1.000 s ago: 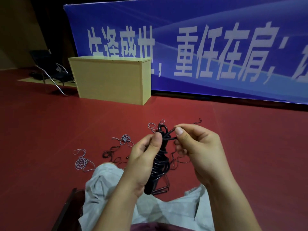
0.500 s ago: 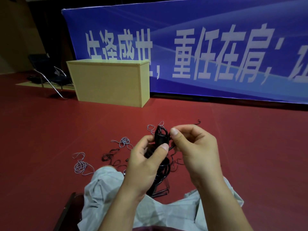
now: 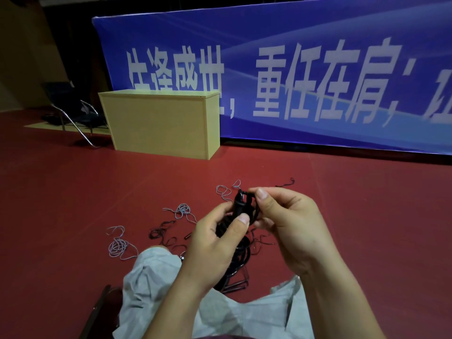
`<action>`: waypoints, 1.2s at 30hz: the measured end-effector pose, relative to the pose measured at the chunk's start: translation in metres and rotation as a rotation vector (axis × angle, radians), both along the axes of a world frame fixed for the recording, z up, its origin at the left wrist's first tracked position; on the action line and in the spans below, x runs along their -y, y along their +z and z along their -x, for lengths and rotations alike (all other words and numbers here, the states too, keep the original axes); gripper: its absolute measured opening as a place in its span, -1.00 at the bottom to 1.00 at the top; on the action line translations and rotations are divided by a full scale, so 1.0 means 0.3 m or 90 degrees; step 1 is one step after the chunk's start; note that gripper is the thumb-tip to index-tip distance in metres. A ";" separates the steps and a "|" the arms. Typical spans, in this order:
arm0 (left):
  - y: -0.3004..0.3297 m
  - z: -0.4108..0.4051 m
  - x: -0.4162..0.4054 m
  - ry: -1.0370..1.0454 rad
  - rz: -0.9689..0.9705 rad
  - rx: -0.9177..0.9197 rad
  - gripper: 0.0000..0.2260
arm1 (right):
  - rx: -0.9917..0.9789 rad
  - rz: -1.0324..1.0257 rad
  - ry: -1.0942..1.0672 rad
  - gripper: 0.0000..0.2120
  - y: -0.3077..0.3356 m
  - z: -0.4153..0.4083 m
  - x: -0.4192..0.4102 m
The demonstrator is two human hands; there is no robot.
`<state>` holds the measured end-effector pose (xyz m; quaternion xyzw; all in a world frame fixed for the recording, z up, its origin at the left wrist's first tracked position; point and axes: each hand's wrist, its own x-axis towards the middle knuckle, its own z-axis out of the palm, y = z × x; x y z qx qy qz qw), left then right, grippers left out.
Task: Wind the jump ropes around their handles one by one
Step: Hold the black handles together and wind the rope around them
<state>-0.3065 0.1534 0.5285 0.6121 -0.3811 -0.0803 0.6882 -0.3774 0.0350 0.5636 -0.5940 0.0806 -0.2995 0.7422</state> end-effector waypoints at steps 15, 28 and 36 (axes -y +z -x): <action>-0.018 0.008 0.012 0.065 -0.030 0.105 -0.74 | -0.028 0.049 -0.078 -0.90 -0.010 -0.018 -0.019; -0.023 -0.014 0.036 0.012 0.016 -0.059 -0.84 | 0.029 0.024 -0.063 -0.79 -0.054 -0.061 -0.009; -0.034 -0.039 0.039 -0.017 0.000 -0.192 -0.65 | 0.019 -0.120 0.052 -0.86 -0.091 -0.093 0.040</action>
